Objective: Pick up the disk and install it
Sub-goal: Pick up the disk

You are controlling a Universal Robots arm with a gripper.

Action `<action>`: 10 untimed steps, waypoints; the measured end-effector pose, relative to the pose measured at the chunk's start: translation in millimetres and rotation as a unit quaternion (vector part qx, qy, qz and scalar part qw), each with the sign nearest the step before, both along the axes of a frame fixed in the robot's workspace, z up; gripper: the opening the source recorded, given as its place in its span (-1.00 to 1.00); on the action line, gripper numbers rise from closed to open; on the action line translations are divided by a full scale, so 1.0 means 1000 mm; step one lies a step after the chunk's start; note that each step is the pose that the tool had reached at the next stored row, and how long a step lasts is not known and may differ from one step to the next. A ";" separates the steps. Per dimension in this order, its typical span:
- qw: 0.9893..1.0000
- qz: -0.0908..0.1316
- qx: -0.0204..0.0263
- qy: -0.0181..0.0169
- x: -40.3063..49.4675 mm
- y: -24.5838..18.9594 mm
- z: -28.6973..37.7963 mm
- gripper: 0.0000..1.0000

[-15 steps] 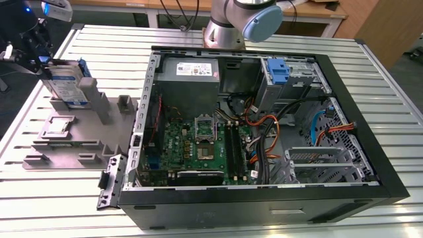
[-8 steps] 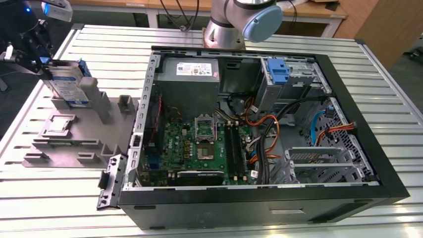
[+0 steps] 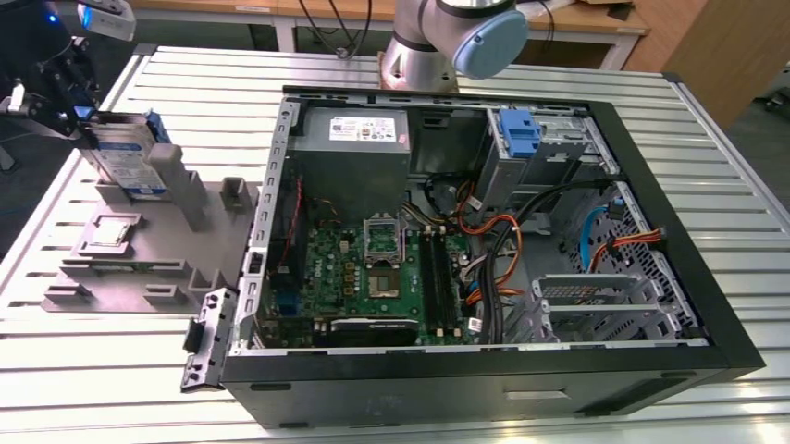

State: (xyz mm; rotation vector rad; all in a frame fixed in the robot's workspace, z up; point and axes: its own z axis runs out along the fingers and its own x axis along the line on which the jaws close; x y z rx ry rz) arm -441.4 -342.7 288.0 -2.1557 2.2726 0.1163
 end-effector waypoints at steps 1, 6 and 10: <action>1.000 0.000 0.000 0.000 0.0000 0.0000 0.0000 -0.26; 1.000 0.000 0.000 0.000 0.0000 0.0000 -0.0001 -0.26; 1.000 0.000 0.000 0.000 0.0000 0.0000 -0.0002 -0.11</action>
